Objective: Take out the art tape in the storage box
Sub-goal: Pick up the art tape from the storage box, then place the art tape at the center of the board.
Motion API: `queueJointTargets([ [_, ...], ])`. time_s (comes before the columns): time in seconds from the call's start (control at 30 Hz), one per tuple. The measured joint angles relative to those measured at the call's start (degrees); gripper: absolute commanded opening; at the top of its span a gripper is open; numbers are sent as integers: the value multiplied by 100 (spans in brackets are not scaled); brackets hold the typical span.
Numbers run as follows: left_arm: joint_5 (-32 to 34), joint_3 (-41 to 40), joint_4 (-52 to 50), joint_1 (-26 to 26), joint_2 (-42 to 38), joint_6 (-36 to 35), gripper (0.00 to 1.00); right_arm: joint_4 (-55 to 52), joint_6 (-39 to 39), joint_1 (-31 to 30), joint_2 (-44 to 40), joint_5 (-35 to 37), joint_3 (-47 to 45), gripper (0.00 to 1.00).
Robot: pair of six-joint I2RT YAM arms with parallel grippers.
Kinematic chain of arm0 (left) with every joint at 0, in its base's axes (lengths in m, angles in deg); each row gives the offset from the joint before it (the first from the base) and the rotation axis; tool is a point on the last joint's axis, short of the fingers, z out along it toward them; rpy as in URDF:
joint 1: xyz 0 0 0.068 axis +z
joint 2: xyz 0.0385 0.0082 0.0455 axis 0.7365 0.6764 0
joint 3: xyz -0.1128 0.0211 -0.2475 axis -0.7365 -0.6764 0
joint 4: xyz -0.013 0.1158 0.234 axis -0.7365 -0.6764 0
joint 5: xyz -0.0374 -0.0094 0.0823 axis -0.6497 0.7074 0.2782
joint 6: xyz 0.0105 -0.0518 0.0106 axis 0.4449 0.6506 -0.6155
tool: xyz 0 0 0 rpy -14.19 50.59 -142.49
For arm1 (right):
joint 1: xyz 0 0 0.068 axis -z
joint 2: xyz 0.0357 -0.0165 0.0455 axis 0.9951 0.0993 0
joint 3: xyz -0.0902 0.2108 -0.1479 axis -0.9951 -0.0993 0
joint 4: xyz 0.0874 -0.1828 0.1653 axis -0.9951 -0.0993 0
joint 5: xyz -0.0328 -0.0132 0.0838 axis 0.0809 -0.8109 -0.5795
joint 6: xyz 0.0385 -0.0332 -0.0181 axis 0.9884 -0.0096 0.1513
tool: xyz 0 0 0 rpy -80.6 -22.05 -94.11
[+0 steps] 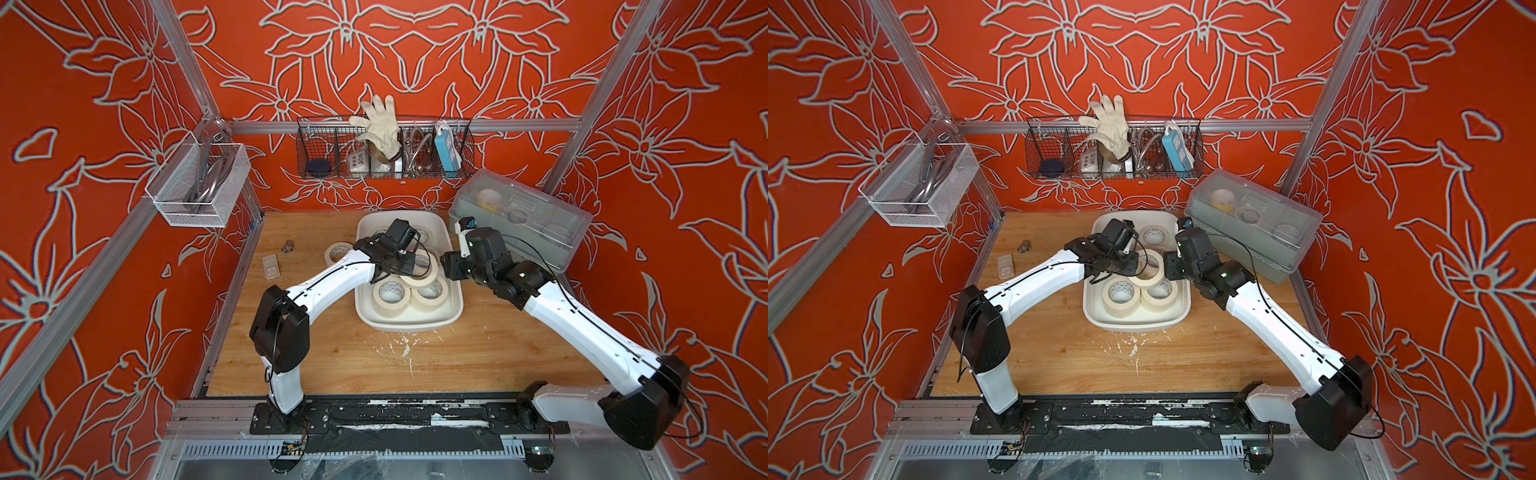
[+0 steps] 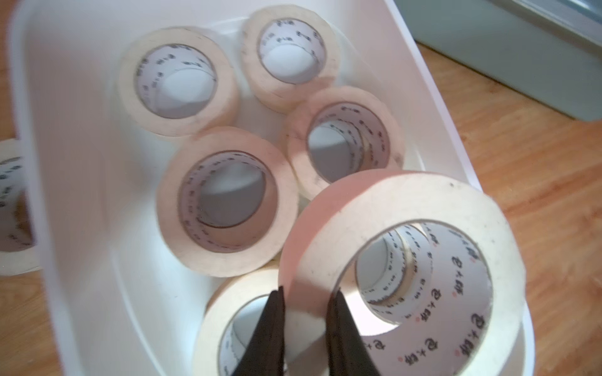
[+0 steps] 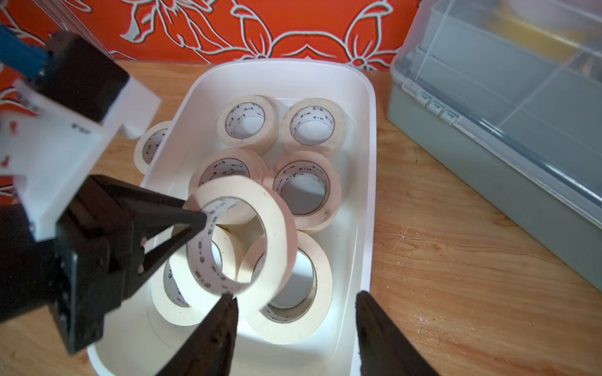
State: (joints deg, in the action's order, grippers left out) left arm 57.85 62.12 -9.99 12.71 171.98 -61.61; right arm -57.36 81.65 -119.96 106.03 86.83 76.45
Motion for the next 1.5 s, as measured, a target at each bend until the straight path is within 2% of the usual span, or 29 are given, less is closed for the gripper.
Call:
queueJointTargets([
  [0.33, 693, -704, 70, 1755, -861, 717, 0, 52, -20, 0, -98, 0, 0, 62],
  [0.7, 931, -1665, 302, 3038, -861, 1292, 0, 87, -15, 0, 310, -125, 0, 62],
  [1.0, 859, -1665, 505, 3475, -221, 1419, 0, 87, -9, 0, 577, -260, 72, 62],
  [1.3, 739, -1628, 643, 3899, -50, 1440, 0, 103, -9, 4, 667, -267, 109, 62],
  [1.5, 713, -1287, 656, 4004, 352, 1438, 0, 111, 7, 4, 752, -267, 109, 62],
])
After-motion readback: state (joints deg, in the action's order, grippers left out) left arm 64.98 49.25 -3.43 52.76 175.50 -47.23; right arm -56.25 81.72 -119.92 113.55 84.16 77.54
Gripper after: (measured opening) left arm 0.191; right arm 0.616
